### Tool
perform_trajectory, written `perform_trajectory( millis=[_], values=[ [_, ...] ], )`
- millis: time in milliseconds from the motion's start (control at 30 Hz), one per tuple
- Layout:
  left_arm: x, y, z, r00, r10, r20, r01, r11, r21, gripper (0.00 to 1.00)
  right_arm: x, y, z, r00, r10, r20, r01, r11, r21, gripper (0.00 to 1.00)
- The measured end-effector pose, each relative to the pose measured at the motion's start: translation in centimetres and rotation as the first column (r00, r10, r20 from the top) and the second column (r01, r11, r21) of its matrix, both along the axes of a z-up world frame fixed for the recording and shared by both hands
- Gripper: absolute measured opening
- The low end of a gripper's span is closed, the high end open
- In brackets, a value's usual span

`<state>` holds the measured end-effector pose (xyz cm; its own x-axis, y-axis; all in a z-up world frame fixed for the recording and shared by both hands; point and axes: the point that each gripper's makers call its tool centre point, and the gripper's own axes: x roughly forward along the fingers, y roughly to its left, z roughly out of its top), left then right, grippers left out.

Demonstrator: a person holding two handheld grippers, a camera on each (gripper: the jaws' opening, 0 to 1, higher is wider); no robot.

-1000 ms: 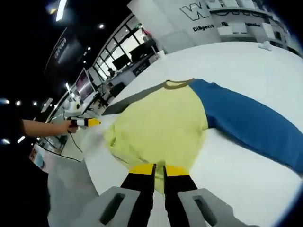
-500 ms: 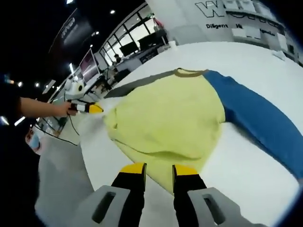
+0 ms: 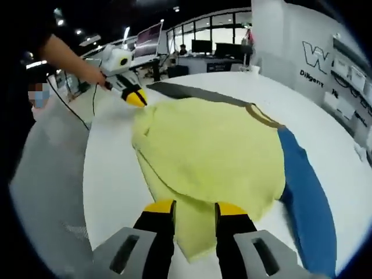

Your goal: Fold the garment on the visible template until the final outline fits inside the template.

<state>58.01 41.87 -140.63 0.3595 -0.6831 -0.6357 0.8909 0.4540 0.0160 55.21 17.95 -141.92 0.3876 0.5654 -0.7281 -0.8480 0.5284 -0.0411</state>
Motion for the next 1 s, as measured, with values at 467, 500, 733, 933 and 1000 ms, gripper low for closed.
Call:
perform_trajectory(
  millis=[467,500,733,933,1000],
  values=[
    [0.7,-1.1,-1.4,0.959,-0.271,0.078,0.256,0.953,0.159,0.21,1.0,0.3,-0.2,0.962,0.241,0.132,-0.213,0.958,-0.192,0.22],
    [0.6,-1.2,-1.4,0.957,-0.279,0.077,0.264,0.951,0.163,0.21,1.2,0.3,-0.1,0.963,0.235,0.130,-0.209,0.961,-0.183,0.21],
    [0.5,-2.0,-2.1,0.941,-0.333,0.066,0.315,0.928,0.198,0.19,1.3,0.2,-0.9,0.959,0.263,0.106,-0.238,0.950,-0.203,0.17],
    [0.5,-2.5,-2.0,0.940,-0.337,0.054,0.320,0.925,0.204,0.02,1.1,0.1,-1.6,0.957,0.279,0.083,-0.256,0.942,-0.218,0.05],
    [0.5,-2.6,-1.9,0.942,-0.333,0.051,0.317,0.927,0.199,0.00,1.0,-0.1,-1.7,0.956,0.282,0.076,-0.259,0.939,-0.225,0.00]
  ],
)
